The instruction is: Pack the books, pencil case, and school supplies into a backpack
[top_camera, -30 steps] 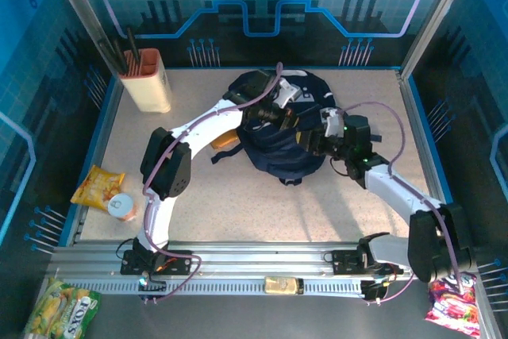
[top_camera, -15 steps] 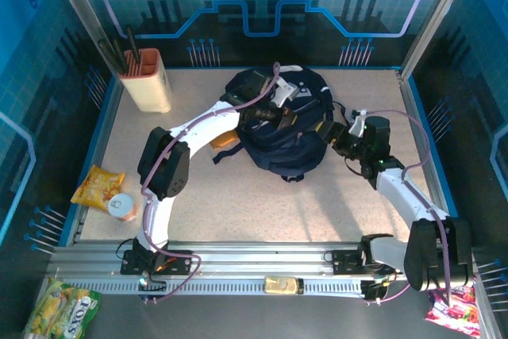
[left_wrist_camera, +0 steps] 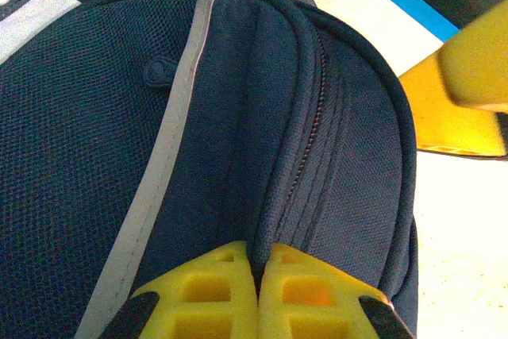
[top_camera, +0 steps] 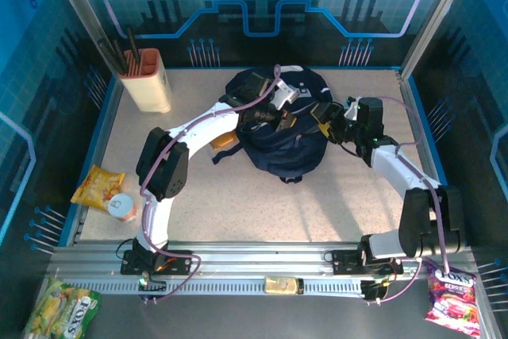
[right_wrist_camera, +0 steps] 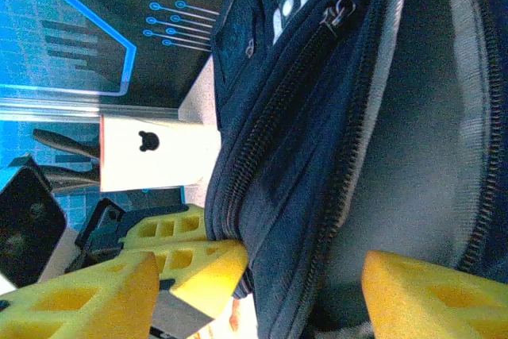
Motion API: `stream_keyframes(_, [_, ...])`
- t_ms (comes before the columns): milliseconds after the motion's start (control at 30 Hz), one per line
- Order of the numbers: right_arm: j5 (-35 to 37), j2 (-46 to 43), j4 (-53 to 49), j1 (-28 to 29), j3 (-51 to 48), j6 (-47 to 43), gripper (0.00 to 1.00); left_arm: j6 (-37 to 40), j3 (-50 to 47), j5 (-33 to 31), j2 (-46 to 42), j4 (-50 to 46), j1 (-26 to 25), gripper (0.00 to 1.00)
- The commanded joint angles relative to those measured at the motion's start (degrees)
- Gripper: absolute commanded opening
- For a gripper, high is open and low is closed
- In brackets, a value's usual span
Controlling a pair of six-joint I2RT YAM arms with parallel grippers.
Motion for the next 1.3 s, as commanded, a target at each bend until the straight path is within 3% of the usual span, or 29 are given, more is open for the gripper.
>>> stream_keyframes(0, [-0.9, 2.8, -2.1, 1.5, 4.4, 1.7, 0.72, 1.4, -0.9, 2.9, -4.5, 0.9, -0.3, 0.00])
stream_keyframes(100, [-0.9, 5.8, -4.0, 2.2, 7.5, 3.0, 0.73, 1.4, -3.1, 1.9, -5.8, 1.5, -0.5, 0.06])
stream_keyframes(167, [-0.4, 7.7, -5.5, 2.9, 9.2, 3.3, 0.73, 0.4, -5.2, 0.5, -7.4, 2.6, -0.6, 0.20])
stream_keyframes(333, [1.1, 11.3, -9.3, 4.9, 12.7, 2.6, 0.66, -6.1, -14.0, -5.3, -13.8, 7.6, -0.5, 0.42])
stream_keyframes(467, [1.2, 13.0, -10.3, 6.0, 13.4, 2.2, 0.52, -16.3, -21.6, -12.3, -19.0, 10.4, -0.8, 0.58])
stream_keyframes(567, [1.3, 13.0, -10.1, 6.3, 13.2, 2.1, 0.38, -23.4, -26.9, -15.8, -22.8, 11.6, -1.1, 0.64])
stream_keyframes(667, [1.1, 12.2, -8.2, 6.6, 12.2, 2.5, 0.27, -28.7, -30.6, -17.2, -25.4, 11.3, -1.8, 0.65])
stream_keyframes(800, [0.0, 10.4, -4.9, 6.9, 11.0, 3.5, 0.23, -32.3, -34.1, -17.0, -26.9, 12.8, -4.2, 0.64])
stream_keyframes(967, [-1.2, 8.8, -2.9, 7.1, 10.6, 5.0, 0.22, -37.6, -37.5, -14.1, -26.0, 19.5, -6.7, 0.59])
stream_keyframes(1267, [-2.7, 8.1, -0.7, 7.6, 9.8, 7.0, 0.21, -40.9, -36.9, -15.2, -21.1, 24.9, -7.6, 0.54])
